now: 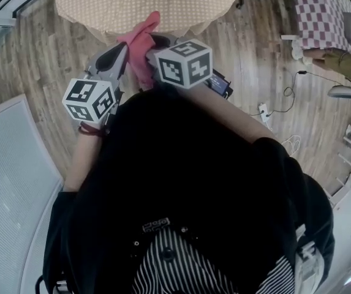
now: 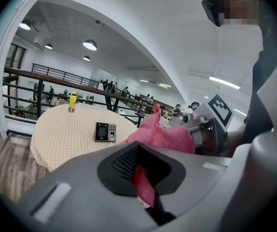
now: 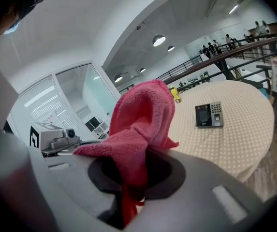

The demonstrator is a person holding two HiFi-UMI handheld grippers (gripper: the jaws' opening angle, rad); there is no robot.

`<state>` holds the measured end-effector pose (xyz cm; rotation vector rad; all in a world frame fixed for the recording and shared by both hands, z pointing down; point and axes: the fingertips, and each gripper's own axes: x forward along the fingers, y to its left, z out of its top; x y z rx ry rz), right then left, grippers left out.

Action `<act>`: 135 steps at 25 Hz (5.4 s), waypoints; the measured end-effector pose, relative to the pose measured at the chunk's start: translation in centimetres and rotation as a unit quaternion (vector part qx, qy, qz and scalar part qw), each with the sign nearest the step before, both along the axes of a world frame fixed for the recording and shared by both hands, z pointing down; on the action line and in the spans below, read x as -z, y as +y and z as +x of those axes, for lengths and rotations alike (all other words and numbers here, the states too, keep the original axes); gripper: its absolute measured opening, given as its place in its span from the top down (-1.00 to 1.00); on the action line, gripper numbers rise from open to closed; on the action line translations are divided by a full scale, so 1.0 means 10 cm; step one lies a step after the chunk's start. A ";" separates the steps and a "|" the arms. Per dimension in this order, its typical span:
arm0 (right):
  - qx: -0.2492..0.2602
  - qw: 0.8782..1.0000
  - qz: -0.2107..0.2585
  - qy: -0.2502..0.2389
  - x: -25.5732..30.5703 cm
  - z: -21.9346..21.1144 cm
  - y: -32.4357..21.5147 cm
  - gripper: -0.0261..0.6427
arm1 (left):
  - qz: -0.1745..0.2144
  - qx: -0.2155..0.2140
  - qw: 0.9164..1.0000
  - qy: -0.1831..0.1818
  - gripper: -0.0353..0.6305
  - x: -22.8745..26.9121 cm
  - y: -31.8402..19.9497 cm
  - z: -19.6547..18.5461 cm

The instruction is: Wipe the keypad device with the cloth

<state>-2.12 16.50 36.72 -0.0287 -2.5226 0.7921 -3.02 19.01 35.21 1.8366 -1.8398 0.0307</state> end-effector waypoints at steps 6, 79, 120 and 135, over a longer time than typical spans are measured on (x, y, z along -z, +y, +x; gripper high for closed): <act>-0.002 1.000 -0.004 -0.010 0.10 -0.26 -0.64 0.73 | 0.000 0.006 1.000 -0.004 0.89 0.10 -0.64 -0.25; -0.087 0.991 -0.072 0.078 -1.10 -2.35 -3.28 0.73 | -0.138 -0.168 0.976 0.000 0.89 -0.89 -3.37 -2.43; -0.125 0.976 -0.107 0.142 -2.07 -2.50 -3.52 0.73 | -0.308 -0.510 0.769 -0.231 0.83 -2.19 -4.49 -2.31; -0.166 0.967 -0.097 0.169 -2.20 -2.59 -3.76 0.73 | -0.318 -0.517 0.768 -0.205 0.87 -2.20 -4.50 -2.30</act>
